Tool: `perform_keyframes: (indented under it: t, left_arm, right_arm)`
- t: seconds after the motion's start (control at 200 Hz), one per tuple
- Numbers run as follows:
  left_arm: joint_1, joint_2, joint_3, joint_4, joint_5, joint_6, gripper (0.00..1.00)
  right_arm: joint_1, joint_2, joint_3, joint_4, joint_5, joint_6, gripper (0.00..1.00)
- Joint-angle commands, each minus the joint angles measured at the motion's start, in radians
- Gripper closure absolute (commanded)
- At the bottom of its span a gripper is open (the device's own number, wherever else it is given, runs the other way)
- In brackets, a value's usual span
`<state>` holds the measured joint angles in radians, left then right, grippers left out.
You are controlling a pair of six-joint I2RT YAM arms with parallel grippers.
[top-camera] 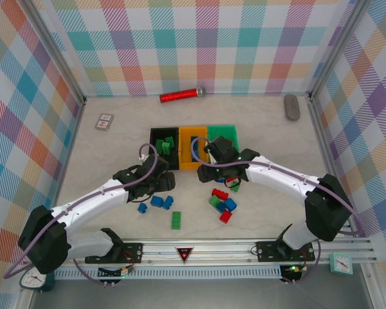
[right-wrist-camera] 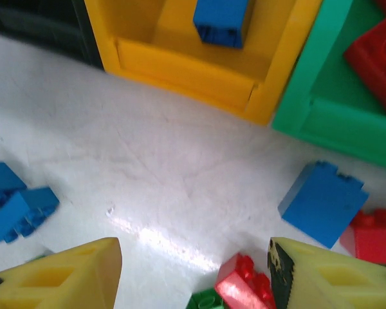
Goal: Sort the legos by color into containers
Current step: Move the lego to the bottom-center of the table.
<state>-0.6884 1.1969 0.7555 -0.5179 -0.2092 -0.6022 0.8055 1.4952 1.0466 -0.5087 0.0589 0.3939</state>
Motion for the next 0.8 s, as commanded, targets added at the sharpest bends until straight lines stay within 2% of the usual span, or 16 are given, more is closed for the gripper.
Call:
perform_keyframes:
  t: [0.0, 0.205, 0.435, 0.625, 0.795]
  left_arm:
    - [0.010, 0.002, -0.015, 0.025, -0.002, 0.020, 0.19]
    - [0.010, 0.022, -0.019, 0.054, 0.003, 0.005, 0.20]
    - [0.010, 0.041, -0.015, 0.068, -0.003, -0.002, 0.19]
    - [0.010, 0.041, -0.012, 0.059, -0.019, 0.001, 0.20]
    - [0.010, 0.033, -0.028, 0.075, -0.023, -0.006, 0.19]
  right_arm:
    - [0.018, -0.032, -0.065, -0.018, -0.037, -0.031, 0.38]
    - [0.018, -0.060, -0.129, -0.088, -0.008, -0.070, 0.40]
    - [0.018, -0.052, -0.144, -0.106, 0.015, -0.085, 0.47]
    - [0.018, -0.031, -0.140, -0.128, 0.110, -0.054, 0.54]
    - [0.019, 0.037, -0.133, -0.121, 0.083, -0.058, 0.54]
